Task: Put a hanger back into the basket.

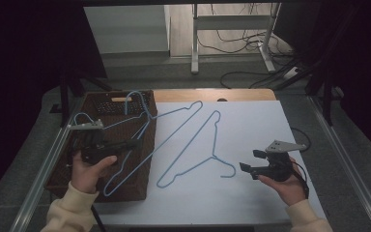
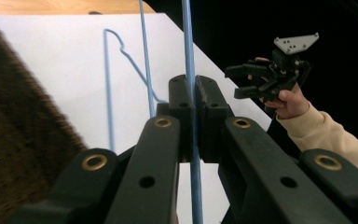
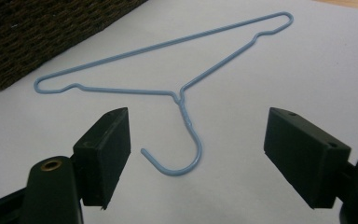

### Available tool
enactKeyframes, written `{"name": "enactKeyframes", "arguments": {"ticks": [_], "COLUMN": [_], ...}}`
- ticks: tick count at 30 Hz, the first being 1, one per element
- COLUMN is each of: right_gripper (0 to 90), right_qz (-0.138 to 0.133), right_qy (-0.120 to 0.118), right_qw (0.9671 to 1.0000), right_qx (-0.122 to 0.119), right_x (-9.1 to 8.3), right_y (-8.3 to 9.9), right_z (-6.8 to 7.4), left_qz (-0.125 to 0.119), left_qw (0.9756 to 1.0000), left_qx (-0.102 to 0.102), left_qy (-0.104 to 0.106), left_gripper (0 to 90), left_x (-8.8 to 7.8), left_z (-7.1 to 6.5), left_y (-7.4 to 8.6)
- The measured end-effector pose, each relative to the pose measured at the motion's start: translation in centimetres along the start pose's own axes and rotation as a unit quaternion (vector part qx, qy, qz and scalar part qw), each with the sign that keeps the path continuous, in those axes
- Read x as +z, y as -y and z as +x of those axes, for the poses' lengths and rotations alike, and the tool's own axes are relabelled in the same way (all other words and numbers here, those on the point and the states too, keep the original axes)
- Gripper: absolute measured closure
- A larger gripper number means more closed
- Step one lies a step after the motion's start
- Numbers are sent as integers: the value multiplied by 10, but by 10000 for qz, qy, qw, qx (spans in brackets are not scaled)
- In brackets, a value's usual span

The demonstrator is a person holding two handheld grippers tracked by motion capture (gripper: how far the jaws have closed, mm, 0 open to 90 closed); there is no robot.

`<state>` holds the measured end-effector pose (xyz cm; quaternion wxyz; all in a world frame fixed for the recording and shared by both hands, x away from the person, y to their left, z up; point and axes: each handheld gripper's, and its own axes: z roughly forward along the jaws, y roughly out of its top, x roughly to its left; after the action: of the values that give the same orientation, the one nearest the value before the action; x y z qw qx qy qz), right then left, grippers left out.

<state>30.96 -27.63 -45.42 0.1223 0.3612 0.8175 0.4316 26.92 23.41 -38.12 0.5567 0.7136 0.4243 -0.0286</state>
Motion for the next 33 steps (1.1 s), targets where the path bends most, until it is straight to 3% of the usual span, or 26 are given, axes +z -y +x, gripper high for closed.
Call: {"name": "enactKeyframes", "arguments": {"ticks": [7, 18, 33], "right_gripper": [229, 223, 223], "right_qz": [20, 50, 131], "right_qy": [51, 81, 120], "right_qw": [10000, 10000, 9998], "right_qx": [-25, 7, 11], "right_x": [2, 2, 5], "right_y": [0, 1, 2], "right_z": [1, 0, 0], "left_qz": [-253, -366, -637], "left_qw": [9995, 9984, 9948], "left_qx": [-72, -77, -285], "left_qy": [-145, -432, -739], "left_gripper": [866, 866, 866], "left_x": [-26, -47, -77], "left_z": [14, 35, 66], "left_y": [-1, 0, 8]}}
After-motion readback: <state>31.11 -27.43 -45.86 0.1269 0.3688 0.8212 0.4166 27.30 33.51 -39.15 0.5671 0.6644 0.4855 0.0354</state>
